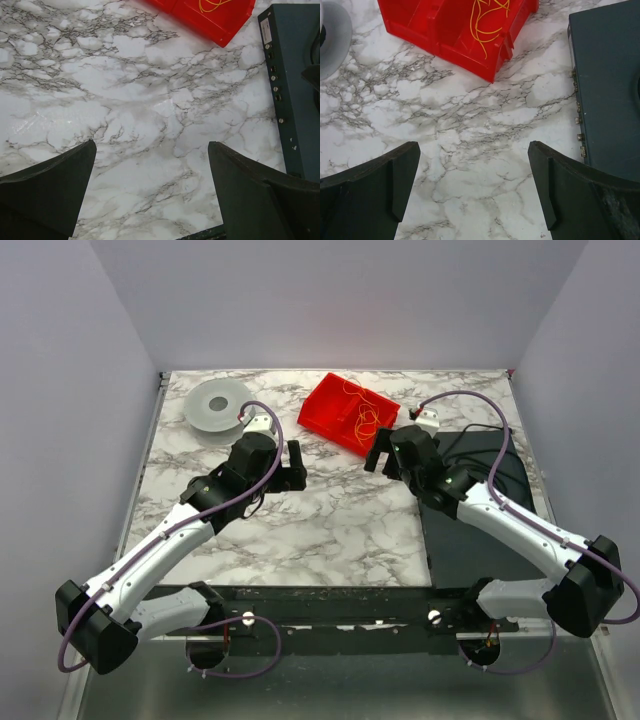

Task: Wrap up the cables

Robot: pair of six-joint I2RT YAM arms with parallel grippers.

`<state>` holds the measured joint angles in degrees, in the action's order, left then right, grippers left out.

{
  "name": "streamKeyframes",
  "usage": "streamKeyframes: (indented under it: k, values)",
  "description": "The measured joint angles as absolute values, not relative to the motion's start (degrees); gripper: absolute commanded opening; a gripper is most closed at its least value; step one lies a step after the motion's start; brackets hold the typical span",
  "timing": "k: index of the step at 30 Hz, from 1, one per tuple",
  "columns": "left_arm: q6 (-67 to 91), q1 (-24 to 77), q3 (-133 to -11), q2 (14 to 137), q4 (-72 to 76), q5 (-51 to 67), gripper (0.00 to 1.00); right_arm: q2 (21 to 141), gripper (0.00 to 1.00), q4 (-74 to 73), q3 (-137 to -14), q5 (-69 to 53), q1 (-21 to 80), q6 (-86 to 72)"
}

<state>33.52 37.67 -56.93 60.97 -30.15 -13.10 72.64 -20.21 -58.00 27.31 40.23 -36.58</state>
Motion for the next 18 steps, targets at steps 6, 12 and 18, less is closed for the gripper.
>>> streamKeyframes:
  k: [6,12,18]
  values:
    - [33.5,37.56,-57.01,60.97,-30.15,-13.06,0.98,72.64,1.0,-20.21,-58.0,27.14,40.23,-36.38]
    - [33.52,37.21,-58.48,61.08,-30.46,-13.23,0.99,72.77,1.0,-20.82,-58.26,27.14,40.23,-36.4]
    - [34.94,33.63,-63.7,65.04,-31.2,-12.78,0.98,73.1,1.0,-21.17,-58.41,27.14,40.23,-36.4]
